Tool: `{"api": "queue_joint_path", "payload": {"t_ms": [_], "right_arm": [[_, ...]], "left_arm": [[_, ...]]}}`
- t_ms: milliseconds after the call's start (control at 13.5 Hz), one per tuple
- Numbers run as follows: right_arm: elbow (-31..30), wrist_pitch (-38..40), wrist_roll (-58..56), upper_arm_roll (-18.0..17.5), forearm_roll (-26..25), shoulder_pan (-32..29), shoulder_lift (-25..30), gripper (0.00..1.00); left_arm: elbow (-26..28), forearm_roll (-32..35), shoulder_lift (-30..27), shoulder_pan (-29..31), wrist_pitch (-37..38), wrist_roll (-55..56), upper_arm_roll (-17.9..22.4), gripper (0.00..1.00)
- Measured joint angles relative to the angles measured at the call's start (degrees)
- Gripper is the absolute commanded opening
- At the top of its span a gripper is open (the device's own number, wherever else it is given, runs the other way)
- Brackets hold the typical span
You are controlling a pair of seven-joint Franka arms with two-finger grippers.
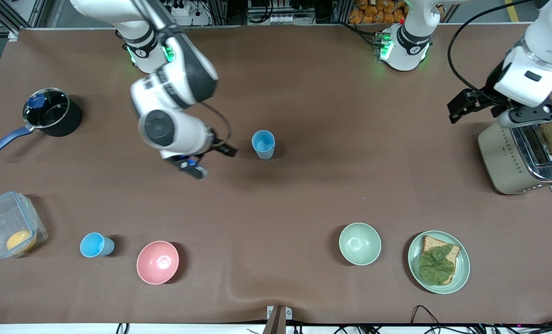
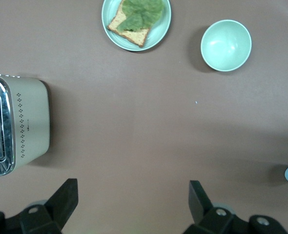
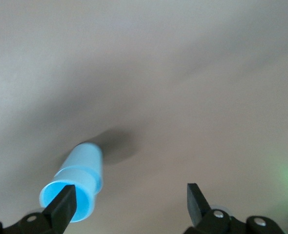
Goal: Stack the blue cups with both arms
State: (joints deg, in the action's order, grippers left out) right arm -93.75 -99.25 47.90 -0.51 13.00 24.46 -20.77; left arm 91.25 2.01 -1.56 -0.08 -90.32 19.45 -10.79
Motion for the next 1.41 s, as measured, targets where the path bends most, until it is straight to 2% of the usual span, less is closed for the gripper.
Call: {"api": "queue_joint_path", "payload": {"t_ms": [223,372,743,1041,1189,1412], "right_arm": [[0.74,7.00,-16.18,0.30,-3.47,-8.30,3.98,1.00],[0.74,10.26,-24.31,0.40,-5.12,-11.73,6.21,1.00],[2.91,7.92,-29.52,0.09,-13.36,-12.76,11.34,1.00],[6.96,8.36,-38.00,-0.44,-13.64,-16.47,13.61,1.00],[7.55,10.26,-41.78,-3.25,-13.64,-21.72,14.81,1.00],[7.94,14.24,-43.95,-5.03,-13.64,-26.23,17.34,1.00]], "left_arm": [[-0.21,-0.04,-0.30,0.75,0.01,0.00,0.23,1.00],[-0.22,-0.04,-0.61,0.73,0.06,-0.20,0.09,1.00],[-0.15,-0.12,-0.56,1.35,0.22,-13.07,0.21,1.00],[-0.13,-1.46,0.35,3.19,-0.30,-20.55,0.38,1.00],[-0.14,-1.48,0.97,3.33,-0.51,-21.43,0.46,1.00],[-2.59,-1.48,2.34,3.34,-0.90,-21.44,0.49,1.00]]}}
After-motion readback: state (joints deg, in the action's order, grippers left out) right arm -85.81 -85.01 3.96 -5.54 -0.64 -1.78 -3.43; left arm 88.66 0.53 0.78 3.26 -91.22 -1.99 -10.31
